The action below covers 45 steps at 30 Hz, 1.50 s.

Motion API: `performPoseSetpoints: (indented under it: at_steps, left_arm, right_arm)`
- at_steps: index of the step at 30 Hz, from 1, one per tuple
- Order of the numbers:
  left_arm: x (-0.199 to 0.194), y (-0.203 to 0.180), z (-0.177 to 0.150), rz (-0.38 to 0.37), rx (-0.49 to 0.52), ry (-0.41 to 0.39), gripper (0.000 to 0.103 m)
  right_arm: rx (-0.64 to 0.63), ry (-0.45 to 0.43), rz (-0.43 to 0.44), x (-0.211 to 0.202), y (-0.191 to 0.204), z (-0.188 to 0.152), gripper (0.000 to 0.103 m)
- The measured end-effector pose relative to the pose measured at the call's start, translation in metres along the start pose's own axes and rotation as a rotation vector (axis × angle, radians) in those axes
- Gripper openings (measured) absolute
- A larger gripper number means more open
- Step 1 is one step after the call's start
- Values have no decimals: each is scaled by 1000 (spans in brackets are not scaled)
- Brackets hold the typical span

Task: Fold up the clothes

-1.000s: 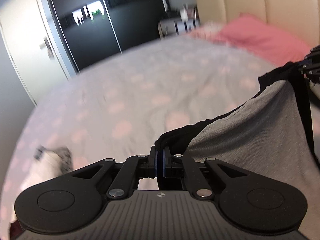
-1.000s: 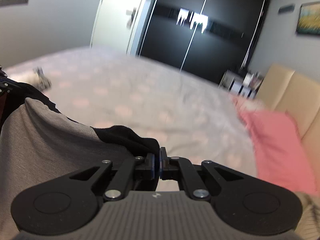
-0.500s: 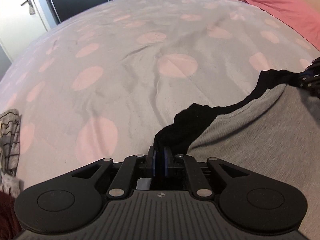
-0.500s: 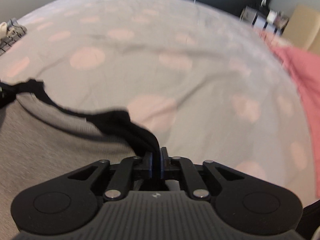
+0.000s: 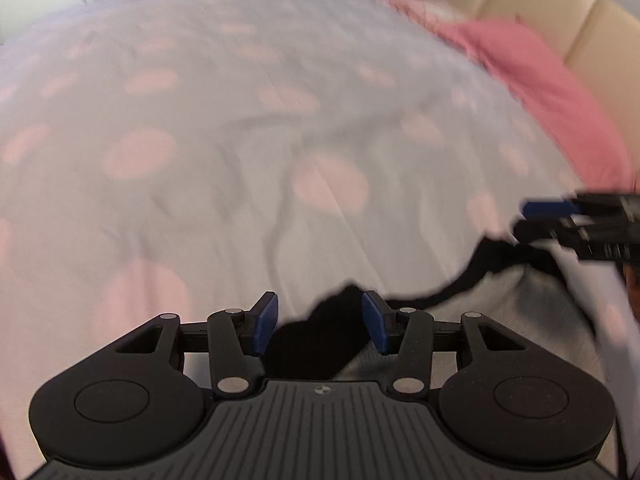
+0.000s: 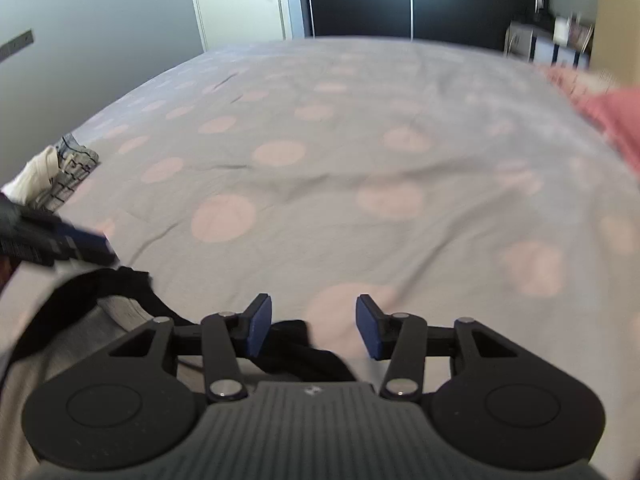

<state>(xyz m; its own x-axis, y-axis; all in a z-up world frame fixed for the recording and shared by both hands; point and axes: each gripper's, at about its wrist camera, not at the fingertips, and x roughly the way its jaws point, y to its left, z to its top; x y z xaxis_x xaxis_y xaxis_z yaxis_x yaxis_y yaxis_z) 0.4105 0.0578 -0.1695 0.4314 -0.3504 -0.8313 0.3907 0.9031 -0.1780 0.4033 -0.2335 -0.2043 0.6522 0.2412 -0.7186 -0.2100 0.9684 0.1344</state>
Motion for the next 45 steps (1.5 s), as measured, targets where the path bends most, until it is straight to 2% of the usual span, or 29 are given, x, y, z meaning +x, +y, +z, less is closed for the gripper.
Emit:
performPoseSetpoints:
  at_steps: [2, 3, 4, 5, 6, 9, 11, 13, 15, 17, 18, 19, 20, 21, 25, 31, 35, 39, 42, 45]
  left_arm:
    - [5, -5, -3, 5, 25, -10, 43]
    - [8, -7, -5, 7, 37, -14, 34]
    - [7, -7, -4, -11, 36, -27, 17]
    - [5, -8, -3, -1, 37, -51, 13]
    - [3, -8, -1, 9, 37, -76, 4]
    - [-5, -6, 2, 32, 27, -166, 4]
    - [1, -5, 2, 49, 15, -153, 4]
    - [9, -10, 0, 90, 40, -133, 4]
    - [14, -11, 0, 114, 34, -116, 5]
    - [12, -10, 3, 129, 9, -101, 12]
    - [9, -9, 6, 136, -5, -90, 23]
    - [4, -7, 8, 140, -22, -84, 33]
    - [-4, -4, 8, 136, -36, -91, 37]
    - [-14, -3, 8, 133, -45, -103, 40]
    - [-52, -4, 4, 177, -41, -111, 40]
    - [-116, -29, -25, 178, 16, -91, 39]
    - [-153, -43, -64, 194, 33, -44, 40]
    - [-184, -44, -112, 199, -23, -2, 39]
    - [-199, -45, -148, 164, -76, 11, 39]
    - [-212, -47, -179, 143, -113, 6, 40]
  right_arm:
    - [13, 57, 10, 18, 2, -1, 41]
    - [12, 83, 10, 26, 3, -3, 37]
    - [7, 100, 12, 30, 3, -5, 20]
    - [5, 105, 16, 34, 3, -7, 13]
    - [7, 85, 21, 34, 1, -7, 10]
    - [9, 4, 7, 28, -2, -2, 7]
    - [7, -32, 2, 27, -3, 1, 7]
    - [15, -24, 3, 32, -1, 2, 7]
    - [18, 0, -1, 39, 1, 0, 8]
    - [9, 32, -18, 44, 3, -2, 17]
    - [12, 38, -18, 41, 2, -2, 18]
    - [17, 36, -13, 37, 1, -2, 28]
    - [22, 32, -13, 32, -1, -1, 35]
    - [24, 23, -23, 24, -3, 0, 35]
    - [69, -3, -43, -10, -12, 2, 36]
    - [104, 5, -35, -67, -10, -13, 35]
    - [106, 28, -52, -109, -1, -31, 36]
    - [102, 87, -91, -151, 10, -58, 37]
    - [68, 119, -104, -179, 20, -86, 41]
    - [5, 128, -136, -203, 32, -118, 51]
